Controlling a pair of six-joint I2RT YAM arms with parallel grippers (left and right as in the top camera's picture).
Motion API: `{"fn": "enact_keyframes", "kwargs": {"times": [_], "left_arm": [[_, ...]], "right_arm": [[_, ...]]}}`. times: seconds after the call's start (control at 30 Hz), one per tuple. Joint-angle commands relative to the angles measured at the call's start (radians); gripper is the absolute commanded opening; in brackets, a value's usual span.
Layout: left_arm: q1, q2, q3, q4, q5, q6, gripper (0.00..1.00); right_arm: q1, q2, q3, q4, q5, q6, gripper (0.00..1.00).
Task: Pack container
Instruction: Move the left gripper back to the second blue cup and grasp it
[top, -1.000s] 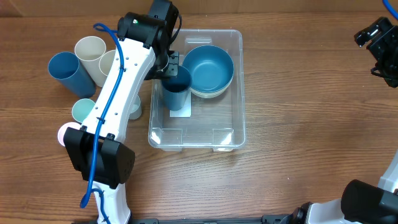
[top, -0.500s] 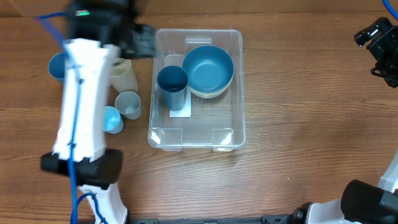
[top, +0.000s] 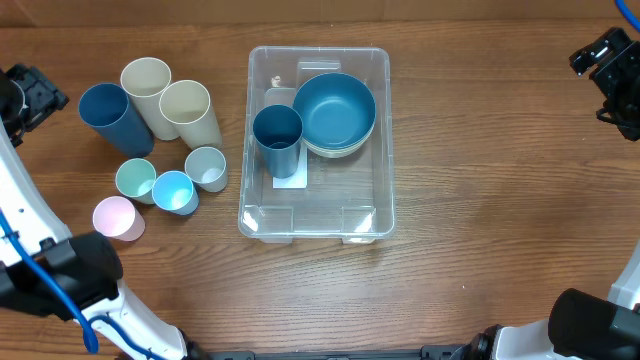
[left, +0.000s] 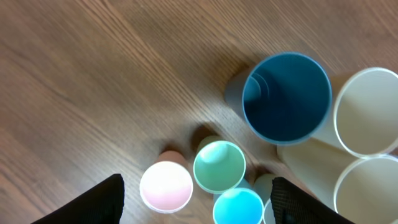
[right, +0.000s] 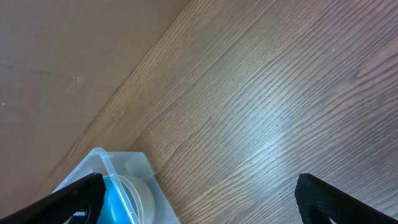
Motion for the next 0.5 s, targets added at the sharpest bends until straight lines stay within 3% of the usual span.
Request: {"fn": "enact_keyframes", "kwargs": {"times": [0.0, 0.27, 0.47], "left_arm": [[-0.012, 0.096, -0.005, 0.033, 0.024, -0.002, 0.74], [-0.016, 0.272, -0.005, 0.089, 0.072, 0.023, 0.67], [-0.035, 0.323, -0.005, 0.114, 0.076, 0.027, 0.51]], "right_arm": [[0.002, -0.006, 0.006, 0.005, -0.005, 0.002, 1.00], [0.002, -0.006, 0.006, 0.005, -0.005, 0.002, 1.00], [0.002, -0.006, 0.006, 0.005, -0.005, 0.002, 1.00]]}}
